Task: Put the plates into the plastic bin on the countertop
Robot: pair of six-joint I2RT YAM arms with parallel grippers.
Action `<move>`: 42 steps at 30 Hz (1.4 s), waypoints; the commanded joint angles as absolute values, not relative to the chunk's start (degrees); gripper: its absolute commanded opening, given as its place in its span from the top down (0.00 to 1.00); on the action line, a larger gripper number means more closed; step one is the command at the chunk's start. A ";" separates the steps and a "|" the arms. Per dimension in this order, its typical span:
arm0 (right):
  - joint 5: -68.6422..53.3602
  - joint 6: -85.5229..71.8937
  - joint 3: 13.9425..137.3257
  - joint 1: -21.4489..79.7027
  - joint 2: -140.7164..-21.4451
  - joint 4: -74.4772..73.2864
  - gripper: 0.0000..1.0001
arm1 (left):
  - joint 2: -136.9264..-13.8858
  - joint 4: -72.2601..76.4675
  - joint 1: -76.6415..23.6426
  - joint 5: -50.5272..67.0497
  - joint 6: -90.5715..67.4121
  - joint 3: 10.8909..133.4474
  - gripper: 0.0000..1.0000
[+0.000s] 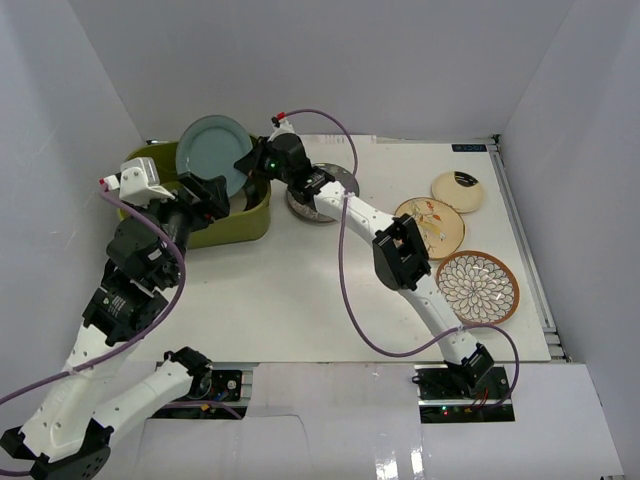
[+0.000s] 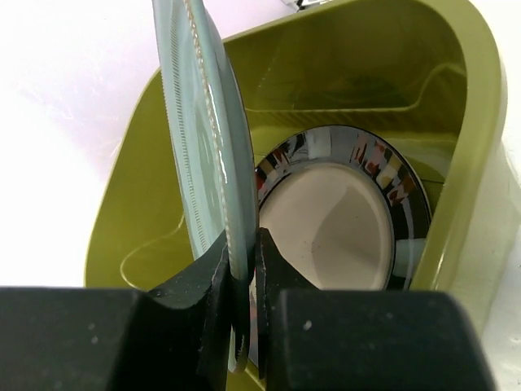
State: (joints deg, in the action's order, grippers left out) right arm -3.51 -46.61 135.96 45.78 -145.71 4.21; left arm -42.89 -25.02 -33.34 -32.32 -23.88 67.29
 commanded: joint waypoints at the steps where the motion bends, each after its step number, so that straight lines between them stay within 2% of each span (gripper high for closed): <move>1: -0.54 -47.64 133.53 49.13 -143.18 8.82 0.92 | -42.45 -23.73 -33.49 -30.94 -23.73 66.62 0.02; 3: 1.82 -47.29 130.01 50.09 -139.95 5.46 0.92 | -42.10 -23.82 -33.49 -30.85 -23.91 66.36 0.02; 5: 5.96 -46.06 120.27 50.97 -136.34 5.53 0.92 | -41.23 -23.82 -33.49 -30.68 -24.17 65.92 0.02; 10: 10.72 -41.06 106.03 52.12 -125.70 5.54 0.92 | -39.99 -24.52 -33.49 -29.71 -24.78 66.18 0.02; 18: 8.01 -35.86 99.59 55.37 -116.37 -3.41 0.88 | -38.59 -26.10 -33.49 -27.51 -27.33 67.41 0.02; 22: 5.81 -36.30 94.14 56.16 -112.94 -0.63 0.87 | -37.71 -26.81 -33.49 -26.90 -28.21 67.85 0.02; 27: 8.95 -35.25 100.26 56.78 -113.46 3.17 0.88 | -38.32 -27.42 -33.57 -24.36 -28.13 68.81 0.02; 30: 15.88 -32.62 112.20 57.04 -119.07 3.16 0.88 | -38.85 -27.16 -33.49 -20.85 -28.83 69.34 0.02; 33: 14.51 -29.45 124.07 57.04 -126.80 4.40 0.88 | -40.07 -26.63 -33.49 -16.80 -28.83 70.13 0.02; 35: 13.01 -30.23 134.27 56.87 -133.46 0.11 0.88 | -40.52 -26.81 -33.49 -15.73 -28.30 70.58 0.02; 37: 11.08 -31.72 134.48 56.87 -135.17 -0.97 0.88 | -40.26 -26.63 -33.49 -15.82 -28.30 69.97 0.02; 42: 6.69 -39.54 125.94 56.34 -135.79 5.27 0.88 | -39.99 -26.46 -33.57 -16.08 -28.83 68.99 0.02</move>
State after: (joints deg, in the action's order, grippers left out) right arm 9.76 -34.26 126.13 56.69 -136.40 -4.21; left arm -40.03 -26.74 -33.34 -17.32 -28.53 68.95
